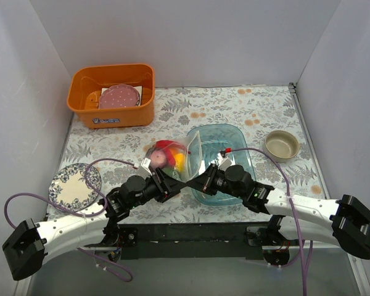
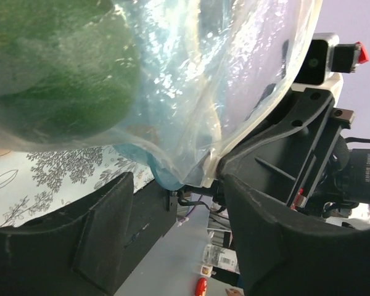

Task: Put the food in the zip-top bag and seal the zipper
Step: Zip the zipper food storage bag at the center of the board.

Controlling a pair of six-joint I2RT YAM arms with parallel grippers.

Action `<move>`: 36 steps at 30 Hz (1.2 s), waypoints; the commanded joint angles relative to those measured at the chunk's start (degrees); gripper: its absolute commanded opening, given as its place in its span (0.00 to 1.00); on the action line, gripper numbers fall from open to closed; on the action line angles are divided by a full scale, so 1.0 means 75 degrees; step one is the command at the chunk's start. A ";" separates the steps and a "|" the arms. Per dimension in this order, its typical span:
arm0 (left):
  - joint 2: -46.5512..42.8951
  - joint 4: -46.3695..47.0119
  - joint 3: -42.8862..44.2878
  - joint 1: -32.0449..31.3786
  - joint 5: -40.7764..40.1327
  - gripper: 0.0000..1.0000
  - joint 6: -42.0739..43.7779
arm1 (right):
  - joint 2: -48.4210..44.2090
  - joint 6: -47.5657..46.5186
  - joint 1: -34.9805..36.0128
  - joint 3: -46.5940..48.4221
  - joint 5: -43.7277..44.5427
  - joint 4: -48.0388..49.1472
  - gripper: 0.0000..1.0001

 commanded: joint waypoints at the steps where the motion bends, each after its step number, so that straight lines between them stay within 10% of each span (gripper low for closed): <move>1: 0.0353 0.0825 -0.0037 -0.0074 0.0022 0.56 -0.1902 | 0.0055 0.0317 -0.0016 -0.0103 -0.0303 0.0788 0.01; 23: 0.0753 0.1119 0.0104 -0.0086 -0.0587 0.00 -0.1925 | -0.0155 0.0493 -0.0004 -0.0243 -0.0376 0.0670 0.01; 27: 0.0695 0.1212 -0.0013 -0.0086 -0.0587 0.25 -0.1949 | -0.0179 0.0481 -0.0004 -0.0196 -0.0411 0.0612 0.01; 36: 0.0588 0.1505 -0.0107 -0.0086 -0.0845 0.32 -0.1984 | -0.0132 0.0481 -0.0004 -0.0185 -0.0493 0.0588 0.01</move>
